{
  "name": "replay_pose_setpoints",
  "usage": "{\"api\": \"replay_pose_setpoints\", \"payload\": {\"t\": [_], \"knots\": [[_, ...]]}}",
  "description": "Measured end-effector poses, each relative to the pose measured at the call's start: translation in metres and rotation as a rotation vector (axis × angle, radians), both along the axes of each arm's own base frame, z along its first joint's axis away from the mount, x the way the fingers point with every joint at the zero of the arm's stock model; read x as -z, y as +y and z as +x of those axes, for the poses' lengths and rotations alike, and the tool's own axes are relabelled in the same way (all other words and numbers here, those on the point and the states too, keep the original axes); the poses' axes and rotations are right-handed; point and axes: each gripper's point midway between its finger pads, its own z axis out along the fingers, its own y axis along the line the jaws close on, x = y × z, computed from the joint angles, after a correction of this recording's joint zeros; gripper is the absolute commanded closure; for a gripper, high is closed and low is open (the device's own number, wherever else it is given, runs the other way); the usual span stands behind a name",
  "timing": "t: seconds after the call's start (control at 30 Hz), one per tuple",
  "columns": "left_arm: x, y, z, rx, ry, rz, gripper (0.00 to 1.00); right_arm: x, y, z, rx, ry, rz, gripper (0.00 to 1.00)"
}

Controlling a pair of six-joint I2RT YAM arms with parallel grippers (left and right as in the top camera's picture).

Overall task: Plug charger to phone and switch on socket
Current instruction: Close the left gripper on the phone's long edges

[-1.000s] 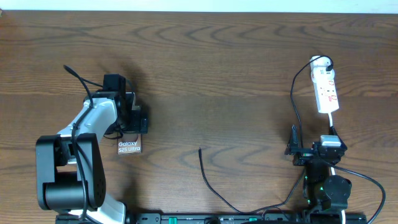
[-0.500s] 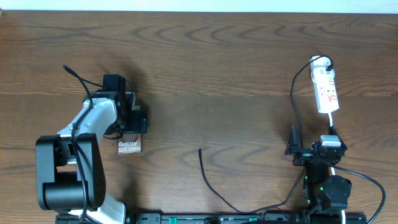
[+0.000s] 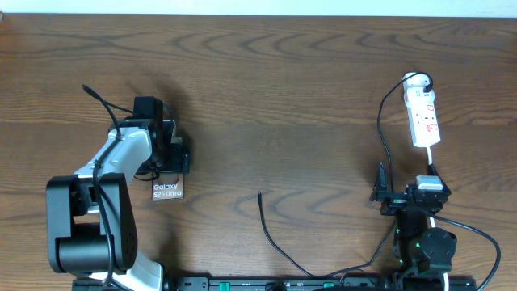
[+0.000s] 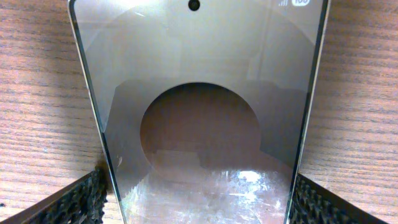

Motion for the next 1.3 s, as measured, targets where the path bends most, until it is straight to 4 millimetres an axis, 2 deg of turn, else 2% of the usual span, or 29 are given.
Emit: {"api": "replay_pose_setpoints", "payload": {"t": [0.33,0.57,0.67,1.1,1.3], "knots": [[0.0000,0.0000,0.0000,0.000,0.000,0.000,0.13,0.0000,0.0000,0.0000,0.000,0.000,0.000,0.01],[0.0000,0.0000,0.0000,-0.001,0.000,0.000,0.20,0.0000,-0.0001,0.0000,0.000,0.000,0.000,0.01],[-0.0001,-0.0001,0.0000,0.000,0.000,0.000,0.26,0.0000,0.0000,0.0000,0.000,0.000,0.000,0.01],[-0.0005,-0.0003,0.0001,0.000,-0.002,-0.001,0.30,0.0000,0.0000,0.0000,0.000,0.000,0.000,0.01],[-0.0005,-0.0003,0.0001,0.000,-0.002,-0.001,0.39,0.0000,0.0000,0.0000,0.000,0.000,0.000,0.01]]}}
